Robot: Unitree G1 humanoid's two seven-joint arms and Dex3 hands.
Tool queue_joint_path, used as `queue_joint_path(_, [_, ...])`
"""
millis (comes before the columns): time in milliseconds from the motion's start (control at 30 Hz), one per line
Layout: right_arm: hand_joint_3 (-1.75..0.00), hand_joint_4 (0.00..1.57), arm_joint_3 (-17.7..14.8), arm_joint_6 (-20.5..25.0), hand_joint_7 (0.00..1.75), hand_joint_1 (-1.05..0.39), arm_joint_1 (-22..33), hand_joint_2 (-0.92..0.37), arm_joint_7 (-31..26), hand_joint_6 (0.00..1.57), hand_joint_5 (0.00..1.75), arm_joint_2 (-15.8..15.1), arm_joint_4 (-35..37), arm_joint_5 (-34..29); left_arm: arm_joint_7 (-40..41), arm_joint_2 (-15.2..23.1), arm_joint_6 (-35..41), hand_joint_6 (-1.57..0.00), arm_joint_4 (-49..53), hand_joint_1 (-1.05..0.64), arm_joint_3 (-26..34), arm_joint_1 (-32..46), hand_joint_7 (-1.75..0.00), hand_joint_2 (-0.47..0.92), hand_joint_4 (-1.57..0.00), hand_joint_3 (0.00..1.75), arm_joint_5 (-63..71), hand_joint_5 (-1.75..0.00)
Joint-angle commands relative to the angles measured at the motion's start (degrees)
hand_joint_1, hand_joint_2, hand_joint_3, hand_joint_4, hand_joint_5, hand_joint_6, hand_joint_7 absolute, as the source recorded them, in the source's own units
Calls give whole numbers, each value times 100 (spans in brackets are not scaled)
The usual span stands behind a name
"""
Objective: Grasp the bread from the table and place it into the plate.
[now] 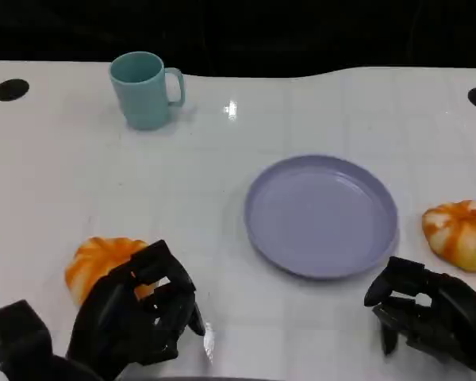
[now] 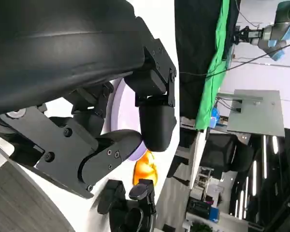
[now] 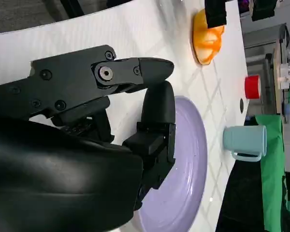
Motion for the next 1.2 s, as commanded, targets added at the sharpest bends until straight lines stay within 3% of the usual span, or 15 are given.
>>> queue_joint_path(33, [-27, 67, -35, 129, 140, -52, 98, -92, 25, 66, 175, -63, 118, -2, -44, 70, -3, -69, -28, -25, 48, -24, -152, 60, -76, 103, -49, -165])
queue_joint_path(67, [-27, 67, -34, 141, 140, -52, 106, -92, 14, 66, 175, -53, 95, -1, 189, 148, -160, -69, -165, -25, 9, 9, -152, 60, -76, 102, 288, -165])
queue_joint_path(100, [-27, 67, -33, 150, 140, -53, 112, -92, 6, 66, 175, -45, 78, -1, 369, 203, -278, -61, -271, -24, -19, 35, -125, 50, -67, 109, 548, -134])
queue_joint_path(167, [-26, 67, -29, 157, 141, -54, 127, -92, -17, 66, 175, -39, 47, -9, 658, 404, -452, -59, -545, -23, -94, 79, -108, 43, -63, 116, 1131, -115])
queue_joint_path(200, [-27, 67, -28, 157, 140, -53, 134, -92, -27, 65, 175, -41, 35, -15, 750, 516, -492, -48, -676, -23, -134, 95, -77, 46, -49, 105, 1377, -96])
queue_joint_path(267, [-27, 67, -24, 158, 140, -53, 141, -92, -39, 65, 175, -43, 22, -21, 885, 638, -525, -47, -829, -22, -195, 122, -52, 49, -43, 97, 1649, -83])
queue_joint_path(333, [-27, 67, -19, 161, 140, -53, 145, -92, -50, 65, 175, -52, 8, -29, 1094, 858, -471, -47, -1138, -22, -249, 163, -44, 50, -41, 95, 2122, -80])
queue_joint_path(400, [-27, 67, -25, 214, 140, -52, 147, -92, -46, 65, 175, -54, -13, -9, 1388, 1239, -505, -42, -1570, -40, -306, 188, -21, 78, -21, 37, 2964, -77])
queue_joint_path(433, [-27, 66, -25, 241, 140, -52, 148, -92, -52, 66, 175, -55, -25, -10, 1540, 1423, -533, -41, -1758, -43, -331, 197, -15, 85, -16, 25, 3414, -78])
queue_joint_path(533, [-26, 66, -20, 297, 140, -52, 163, -92, -56, 66, 175, -51, -73, -11, 1893, 1828, -475, -36, -2193, -46, -387, 232, -7, 91, -9, 14, 4416, -76])
queue_joint_path(633, [-27, 65, -12, 322, 140, -52, 176, -92, -64, 65, 175, -44, -116, -19, 2075, 2144, -251, -34, -2627, -48, -425, 276, -3, 92, -7, 9, 5196, -62])
queue_joint_path(700, [-27, 66, -20, 344, 140, -53, 167, -92, -39, 65, 175, -29, -111, 10, 2075, 2305, -20, -33, -2938, -50, -450, 313, -1, 92, -12, 3, 5639, -43])
queue_joint_path(867, [-26, 66, -12, 393, 140, -54, 168, -92, -41, 66, 175, -24, -129, 34, 1804, 2824, 391, -33, -3471, -52, -613, 286, 0, 88, -14, 1, 6627, -28])
queue_joint_path(1100, [-28, 66, 10, 329, 139, -53, 201, -92, -76, 65, 175, -32, -172, -18, 1469, 3114, 938, -29, -3662, -44, -944, 151, 0, 77, -13, 0, 7568, -12])
queue_joint_path(1200, [-27, 66, 20, 290, 139, -56, 191, -92, -110, 66, 175, -26, -141, -53, 1487, 3087, 1095, -29, -3541, -28, -1060, 65, 0, 73, -11, 0, 7693, -10])
